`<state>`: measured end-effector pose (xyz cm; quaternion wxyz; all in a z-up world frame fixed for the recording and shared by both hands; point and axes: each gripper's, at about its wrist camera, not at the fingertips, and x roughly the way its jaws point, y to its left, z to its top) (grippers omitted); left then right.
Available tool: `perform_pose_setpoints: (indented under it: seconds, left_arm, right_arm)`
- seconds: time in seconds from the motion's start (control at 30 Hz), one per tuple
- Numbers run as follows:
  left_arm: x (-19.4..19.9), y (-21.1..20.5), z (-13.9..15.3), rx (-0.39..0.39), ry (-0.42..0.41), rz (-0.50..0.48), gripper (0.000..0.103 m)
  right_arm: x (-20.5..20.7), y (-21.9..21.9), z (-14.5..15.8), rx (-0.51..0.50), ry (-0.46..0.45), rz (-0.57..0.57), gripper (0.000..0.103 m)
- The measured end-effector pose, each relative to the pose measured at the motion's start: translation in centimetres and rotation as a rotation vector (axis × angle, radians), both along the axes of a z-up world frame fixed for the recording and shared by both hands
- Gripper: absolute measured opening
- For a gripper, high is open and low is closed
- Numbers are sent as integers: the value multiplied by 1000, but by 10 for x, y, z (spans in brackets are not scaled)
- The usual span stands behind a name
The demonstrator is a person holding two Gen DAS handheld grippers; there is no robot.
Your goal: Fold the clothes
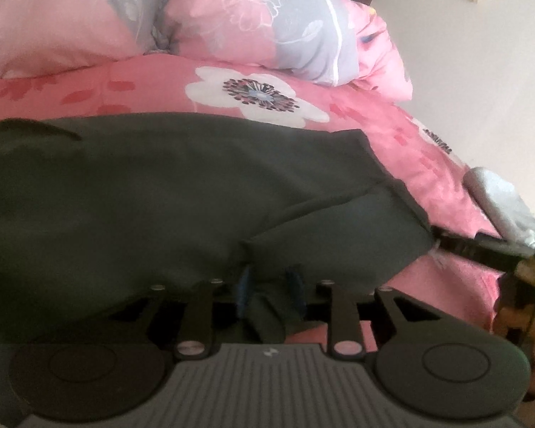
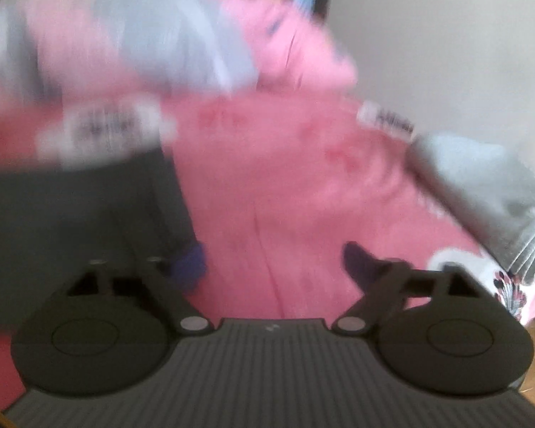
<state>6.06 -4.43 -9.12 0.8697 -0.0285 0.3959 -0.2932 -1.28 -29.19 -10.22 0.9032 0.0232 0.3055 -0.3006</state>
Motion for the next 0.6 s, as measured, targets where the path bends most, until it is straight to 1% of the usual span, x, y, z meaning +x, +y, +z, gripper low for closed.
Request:
perform_pose_setpoints:
  seconds: [0.03,0.07,0.1,0.23,0.3,0.4,0.53,0.6]
  left_arm:
    - [-1,-2,1,8,-3,3,30]
    - [-2,-3,1,13,-5,7,31]
    - [-3,-4,2,18,-6,11,32]
    - [-6,-9,3,30,-10,24,34]
    - [-6,-10,3,35,-11,28,35]
    - [-8,-12,4,40,-13,33,37]
    - [-8,-13,4,43,-14,38,37]
    - [-8,-14,5,44,-13,40,38]
  right_arm:
    - [-1,-4,-3,21,-2,-9,92]
    - [-1,-7,-2,42,-6,-20,95]
    - [-1,-11,-2,63,-10,-31,101]
    - [-8,-28,-6,189,-62,-65,102]
    - [-10,-26,-7,209,-78,-62,102]
    - [-8,-24,-7,205,-79,-64,102]
    - [-13,-29,-8,234,-135,-71,102]
    - [-15,-31,-7,247,-146,-68,102]
